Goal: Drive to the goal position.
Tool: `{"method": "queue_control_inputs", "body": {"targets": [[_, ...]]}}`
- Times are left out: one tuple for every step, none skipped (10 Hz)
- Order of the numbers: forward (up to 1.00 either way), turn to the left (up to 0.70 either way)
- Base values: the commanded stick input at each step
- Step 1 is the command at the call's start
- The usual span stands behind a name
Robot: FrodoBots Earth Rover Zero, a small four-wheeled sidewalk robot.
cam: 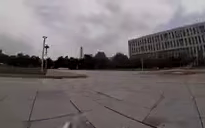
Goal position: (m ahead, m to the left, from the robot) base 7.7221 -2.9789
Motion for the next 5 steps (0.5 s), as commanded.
{"method": "queue_control_inputs", "body": {"targets": [[0.70, -0.27], [0.70, 0.00], [0.70, 0.00], [0.70, 0.00], [0.70, 0.00]]}}
